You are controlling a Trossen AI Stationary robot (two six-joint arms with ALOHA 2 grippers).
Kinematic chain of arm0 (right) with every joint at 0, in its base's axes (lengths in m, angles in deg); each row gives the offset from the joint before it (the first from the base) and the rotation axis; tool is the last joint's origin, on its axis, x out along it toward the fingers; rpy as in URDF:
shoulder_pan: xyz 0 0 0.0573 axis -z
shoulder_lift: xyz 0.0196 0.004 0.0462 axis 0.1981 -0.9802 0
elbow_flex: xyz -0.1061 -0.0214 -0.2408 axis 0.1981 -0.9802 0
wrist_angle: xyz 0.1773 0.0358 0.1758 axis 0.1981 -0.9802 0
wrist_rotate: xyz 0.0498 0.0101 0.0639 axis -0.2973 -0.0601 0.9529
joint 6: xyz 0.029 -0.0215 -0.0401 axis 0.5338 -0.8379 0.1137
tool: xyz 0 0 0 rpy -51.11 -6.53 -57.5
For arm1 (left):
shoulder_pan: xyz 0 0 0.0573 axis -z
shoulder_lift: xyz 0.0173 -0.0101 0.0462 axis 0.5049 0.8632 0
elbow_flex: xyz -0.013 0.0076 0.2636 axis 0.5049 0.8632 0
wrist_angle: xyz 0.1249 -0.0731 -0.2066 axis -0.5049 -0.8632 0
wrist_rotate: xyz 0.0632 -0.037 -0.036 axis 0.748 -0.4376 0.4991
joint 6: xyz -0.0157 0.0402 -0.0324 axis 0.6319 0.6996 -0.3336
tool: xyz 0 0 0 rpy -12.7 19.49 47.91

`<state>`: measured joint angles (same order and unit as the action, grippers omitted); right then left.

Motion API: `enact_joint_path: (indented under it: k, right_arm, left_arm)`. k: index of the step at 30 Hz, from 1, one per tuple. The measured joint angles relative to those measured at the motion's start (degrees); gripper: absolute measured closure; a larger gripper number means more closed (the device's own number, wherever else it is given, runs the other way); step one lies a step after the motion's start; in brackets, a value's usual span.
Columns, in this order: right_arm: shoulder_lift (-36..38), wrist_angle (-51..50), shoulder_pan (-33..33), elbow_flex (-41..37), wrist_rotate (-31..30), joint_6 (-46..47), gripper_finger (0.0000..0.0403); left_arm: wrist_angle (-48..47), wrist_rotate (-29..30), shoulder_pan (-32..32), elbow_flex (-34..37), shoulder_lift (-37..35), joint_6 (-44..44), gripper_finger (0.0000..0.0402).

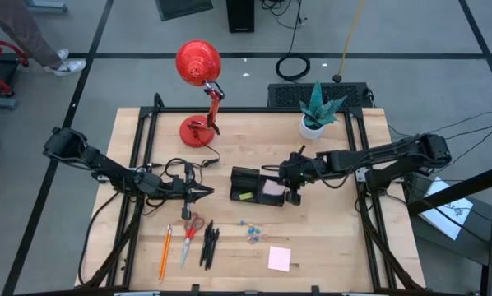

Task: Pick and place office supplies into organizer
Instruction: Put the pink sticky notes into the black desk organizer

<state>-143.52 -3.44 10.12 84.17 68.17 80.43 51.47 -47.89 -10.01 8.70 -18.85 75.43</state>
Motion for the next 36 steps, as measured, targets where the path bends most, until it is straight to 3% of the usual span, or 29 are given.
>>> enact_joint_path:
  k: [9, 24, 31, 36]
  right_arm:
    - [-0.1, 4.57, 0.66, -2.95, 3.53, 1.96, 0.0403]
    - [-9.54, 7.7, 3.24, -2.95, 7.43, 2.12, 0.04]
    - [-10.08, 8.3, 3.48, -2.95, 4.32, -0.33, 0.0374]
    - [-10.08, 8.57, 3.48, -2.95, 1.33, -0.33, 0.0329]
  left_arm:
    - [0.02, 0.0, 0.0, 0.0, 0.0, 0.55, 0.0371]
    - [0.04, 0.09, 0.0, 0.0, 0.0, 0.85, 0.0371]
    - [-0.15, 0.09, 0.0, 0.0, 0.0, 1.03, 0.0371]
    - [-0.33, 0.11, 0.01, 0.0, 0.0, 1.03, 0.0371]
